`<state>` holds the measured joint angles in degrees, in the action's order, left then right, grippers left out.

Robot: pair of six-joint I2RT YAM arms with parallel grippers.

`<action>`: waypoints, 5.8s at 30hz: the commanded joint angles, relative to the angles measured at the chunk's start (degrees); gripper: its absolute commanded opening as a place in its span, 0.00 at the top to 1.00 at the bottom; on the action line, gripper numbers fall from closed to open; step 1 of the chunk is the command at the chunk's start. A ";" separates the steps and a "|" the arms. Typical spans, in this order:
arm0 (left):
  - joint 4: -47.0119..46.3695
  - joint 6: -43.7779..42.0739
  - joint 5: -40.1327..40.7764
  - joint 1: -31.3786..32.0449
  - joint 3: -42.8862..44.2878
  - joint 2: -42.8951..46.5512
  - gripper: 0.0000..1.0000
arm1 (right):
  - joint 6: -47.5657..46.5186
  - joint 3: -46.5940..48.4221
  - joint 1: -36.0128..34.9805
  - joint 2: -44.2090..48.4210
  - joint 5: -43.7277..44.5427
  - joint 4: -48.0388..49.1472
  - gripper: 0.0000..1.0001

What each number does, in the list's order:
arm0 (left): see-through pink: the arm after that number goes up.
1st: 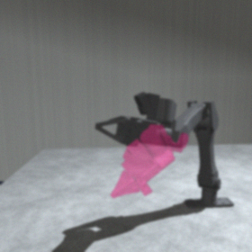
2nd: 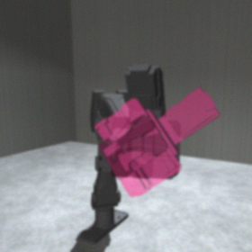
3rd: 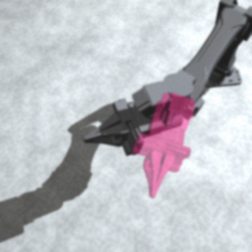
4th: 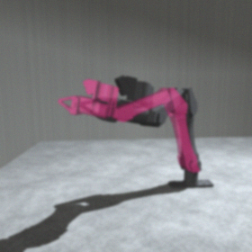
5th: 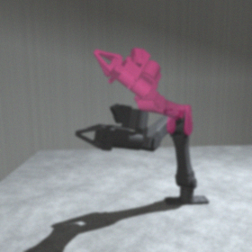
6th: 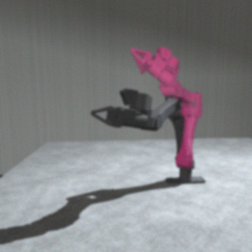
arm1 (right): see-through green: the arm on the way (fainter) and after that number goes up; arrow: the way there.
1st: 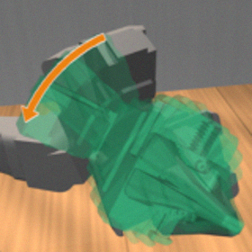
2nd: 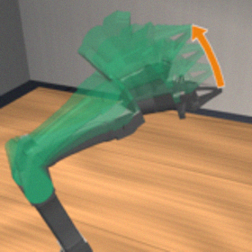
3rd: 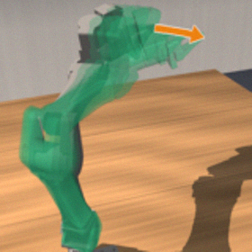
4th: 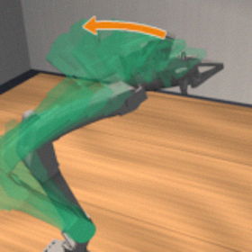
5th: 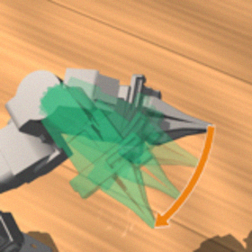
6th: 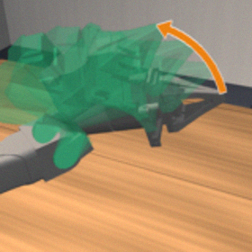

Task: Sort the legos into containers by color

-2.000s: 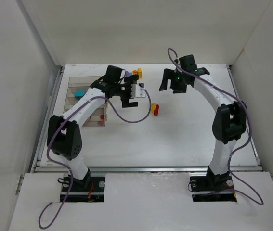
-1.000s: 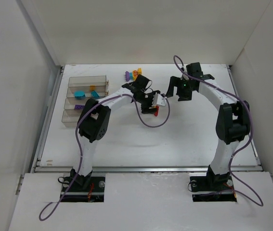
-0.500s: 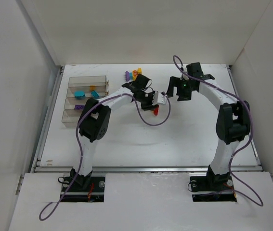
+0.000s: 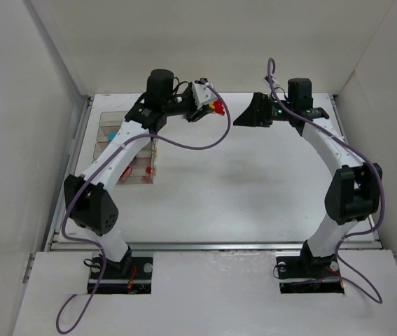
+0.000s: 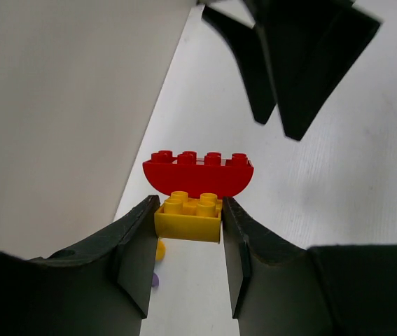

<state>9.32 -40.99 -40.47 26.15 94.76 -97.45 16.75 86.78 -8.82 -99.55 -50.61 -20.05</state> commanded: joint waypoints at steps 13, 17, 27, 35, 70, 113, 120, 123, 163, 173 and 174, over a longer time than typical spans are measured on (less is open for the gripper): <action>-4.84 1.53 -2.43 2.41 -7.75 7.80 1.00 | 8.91 6.21 -2.17 2.43 -9.68 10.21 0.00; -5.45 1.53 -2.42 3.02 -7.75 8.33 1.00 | 10.40 6.21 -2.78 2.43 -8.99 10.21 0.00; -5.45 1.53 -1.90 4.26 -7.22 8.86 1.00 | 12.78 8.13 -6.39 -0.91 -4.76 10.21 0.09; -5.98 1.53 -0.05 4.26 -7.75 9.38 1.00 | 13.83 7.00 -6.39 -0.91 -3.62 10.21 0.58; 15.09 -1.10 -0.39 -31.50 -29.63 19.93 1.00 | 17.44 3.03 -0.32 -3.10 10.62 8.28 1.00; -18.20 25.96 14.10 -39.34 -2.75 -19.27 1.00 | 15.41 19.64 -6.56 -15.41 14.40 -1.92 1.00; -14.77 25.88 14.19 -39.34 -1.25 -22.25 0.70 | 15.41 21.67 -6.56 -15.94 14.93 -3.24 1.00; -15.30 25.88 15.67 -38.81 -1.25 -22.26 0.35 | 15.41 21.67 -6.56 -16.47 14.93 -3.24 1.00; -2.01 -22.15 -9.18 -4.62 -17.59 19.40 0.00 | 1.90 12.01 -15.08 -0.66 -4.69 8.02 1.00; 11.42 1.76 -34.05 -8.66 -6.78 13.34 0.23 | -22.71 -0.21 -18.33 10.68 6.81 4.23 1.00; 10.72 3.19 -35.02 -8.66 -6.78 12.82 0.25 | -24.30 -0.91 -19.82 10.69 7.80 4.23 1.00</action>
<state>17.78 -47.66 -65.34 17.26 86.37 -82.98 3.09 87.22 -25.69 -90.96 -47.57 -16.23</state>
